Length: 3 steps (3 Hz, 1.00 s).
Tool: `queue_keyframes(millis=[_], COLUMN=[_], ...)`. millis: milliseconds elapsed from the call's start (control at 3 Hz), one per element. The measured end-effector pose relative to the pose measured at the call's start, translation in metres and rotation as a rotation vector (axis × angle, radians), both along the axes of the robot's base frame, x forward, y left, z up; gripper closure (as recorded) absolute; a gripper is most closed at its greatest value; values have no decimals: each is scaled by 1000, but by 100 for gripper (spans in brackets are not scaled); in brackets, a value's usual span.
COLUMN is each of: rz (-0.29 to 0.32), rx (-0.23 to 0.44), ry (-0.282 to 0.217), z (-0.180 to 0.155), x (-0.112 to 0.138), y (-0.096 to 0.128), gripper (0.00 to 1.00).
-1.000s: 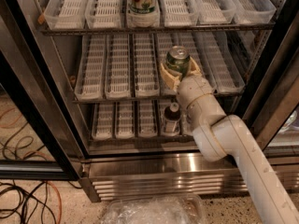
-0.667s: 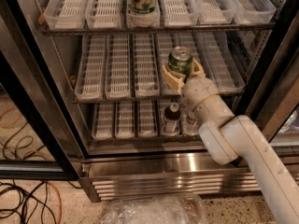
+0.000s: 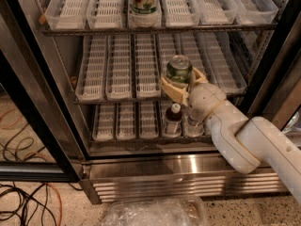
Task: Pick green can from middle shelf of fridge
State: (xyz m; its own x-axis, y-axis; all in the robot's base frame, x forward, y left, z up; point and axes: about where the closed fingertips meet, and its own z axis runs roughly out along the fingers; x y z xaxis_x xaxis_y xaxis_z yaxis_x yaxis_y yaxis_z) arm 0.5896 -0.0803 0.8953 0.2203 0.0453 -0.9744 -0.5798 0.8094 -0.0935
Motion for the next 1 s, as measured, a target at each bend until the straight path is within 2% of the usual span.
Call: queue_keyframes(millis=[333, 1000], rz=[89, 219], rx=[-40, -98], ry=[35, 70], z=[-1, 2], x=[-22, -59], y=[13, 26], gripper=[100, 100])
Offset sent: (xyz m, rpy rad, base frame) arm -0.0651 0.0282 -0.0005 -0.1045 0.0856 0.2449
